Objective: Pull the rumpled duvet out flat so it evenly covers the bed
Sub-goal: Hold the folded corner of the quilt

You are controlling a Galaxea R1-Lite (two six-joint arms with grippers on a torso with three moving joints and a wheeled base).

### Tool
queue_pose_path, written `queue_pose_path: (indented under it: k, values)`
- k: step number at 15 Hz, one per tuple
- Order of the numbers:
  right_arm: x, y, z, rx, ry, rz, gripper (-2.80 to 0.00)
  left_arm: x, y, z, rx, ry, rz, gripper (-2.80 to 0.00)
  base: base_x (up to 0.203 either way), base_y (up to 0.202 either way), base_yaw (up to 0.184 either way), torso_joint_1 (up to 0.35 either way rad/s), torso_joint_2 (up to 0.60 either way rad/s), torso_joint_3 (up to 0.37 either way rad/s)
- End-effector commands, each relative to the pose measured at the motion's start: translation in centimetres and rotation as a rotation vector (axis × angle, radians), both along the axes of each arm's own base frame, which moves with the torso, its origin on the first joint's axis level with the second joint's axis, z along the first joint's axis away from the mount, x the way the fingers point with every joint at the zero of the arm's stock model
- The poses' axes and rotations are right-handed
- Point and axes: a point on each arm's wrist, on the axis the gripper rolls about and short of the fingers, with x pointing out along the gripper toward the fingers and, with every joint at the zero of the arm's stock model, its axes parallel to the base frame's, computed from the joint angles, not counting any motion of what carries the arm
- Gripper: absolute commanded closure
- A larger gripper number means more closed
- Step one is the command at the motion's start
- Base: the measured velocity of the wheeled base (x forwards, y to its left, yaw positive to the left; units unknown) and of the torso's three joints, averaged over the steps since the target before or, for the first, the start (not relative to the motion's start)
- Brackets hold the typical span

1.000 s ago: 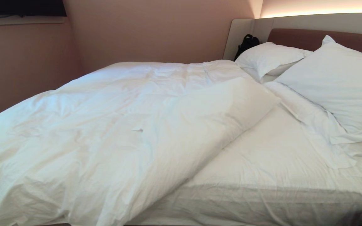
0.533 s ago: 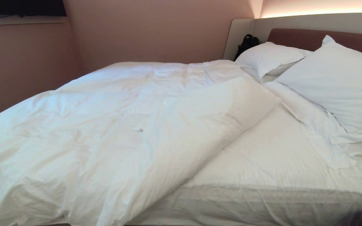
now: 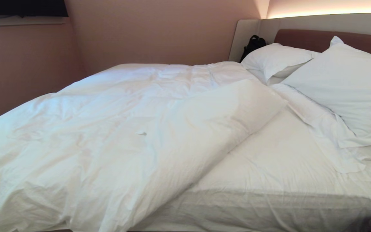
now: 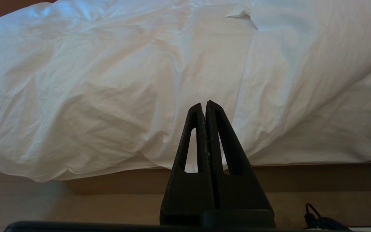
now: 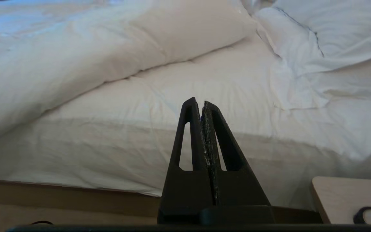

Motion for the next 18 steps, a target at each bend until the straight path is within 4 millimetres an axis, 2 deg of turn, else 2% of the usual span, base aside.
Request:
queue_pose_path:
  k: [1,5,6,9,11,13,16,18]
  values:
    - [0.5,0.2,3.0,0.008,0.051,0.09,0.0,0.0,0.0,0.0,0.001,0.0,0.0,0.0,0.0,0.0,0.0,0.0,0.0,0.0]
    - [2.7,0.4,8.0,0.07,0.086,0.184,0.0,0.0,0.0,0.0,0.001,0.0,0.0,0.0,0.0,0.0,0.0,0.0,0.0,0.0]
    - [3.8,0.5,9.1,0.083,0.096,0.207,0.0,0.0,0.0,0.0,0.001,0.0,0.0,0.0,0.0,0.0,0.0,0.0,0.0,0.0]
    - [8.6,0.6,12.2,0.111,0.155,0.275,0.0,0.0,0.0,0.0,0.001,0.0,0.0,0.0,0.0,0.0,0.0,0.0,0.0,0.0]
    - [13.2,0.7,14.1,0.14,0.208,0.303,0.0,0.0,0.0,0.0,0.001,0.0,0.001,0.0,0.0,0.0,0.0,0.0,0.0,0.0]
    - [19.0,0.9,15.4,0.167,0.259,0.318,0.0,0.0,0.0,0.0,0.001,0.0,0.0,0.0,0.0,0.0,0.0,0.0,0.0,0.0]
    - [26.5,1.4,17.5,0.221,0.264,0.336,0.0,0.0,0.0,0.0,0.001,0.0,0.0,0.0,0.0,0.0,0.0,0.0,0.0,0.0]
    - [30.4,2.2,17.4,0.265,0.294,0.361,0.0,0.0,0.0,0.0,0.001,0.0,0.0,0.0,0.0,0.0,0.0,0.0,0.0,0.0]
